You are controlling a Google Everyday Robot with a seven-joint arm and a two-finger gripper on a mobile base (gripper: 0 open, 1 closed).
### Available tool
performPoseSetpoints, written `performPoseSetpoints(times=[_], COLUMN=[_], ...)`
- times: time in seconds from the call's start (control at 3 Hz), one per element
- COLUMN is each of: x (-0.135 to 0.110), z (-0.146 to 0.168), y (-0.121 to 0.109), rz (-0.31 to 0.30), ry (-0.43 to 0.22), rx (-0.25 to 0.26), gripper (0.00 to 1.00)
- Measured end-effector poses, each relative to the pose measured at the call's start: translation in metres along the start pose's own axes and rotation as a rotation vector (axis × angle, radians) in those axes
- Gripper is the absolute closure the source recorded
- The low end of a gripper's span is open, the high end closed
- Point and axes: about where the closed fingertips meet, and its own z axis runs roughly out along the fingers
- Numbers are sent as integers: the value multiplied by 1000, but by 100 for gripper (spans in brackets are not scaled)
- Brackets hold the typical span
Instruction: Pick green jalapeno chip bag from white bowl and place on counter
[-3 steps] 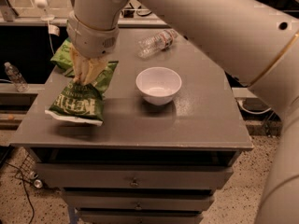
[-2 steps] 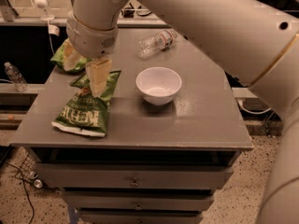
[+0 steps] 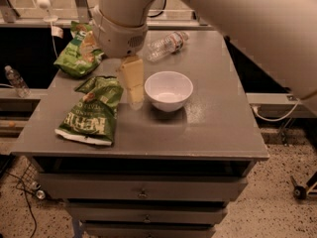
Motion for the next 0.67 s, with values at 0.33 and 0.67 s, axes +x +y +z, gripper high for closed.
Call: performPoseSetpoints(times=[0.33, 0.67], x=[30, 68], z=[-22, -40], y=[40, 99], rz=[132, 301], ry=[24, -3], rx=[3, 55], gripper=[0, 0])
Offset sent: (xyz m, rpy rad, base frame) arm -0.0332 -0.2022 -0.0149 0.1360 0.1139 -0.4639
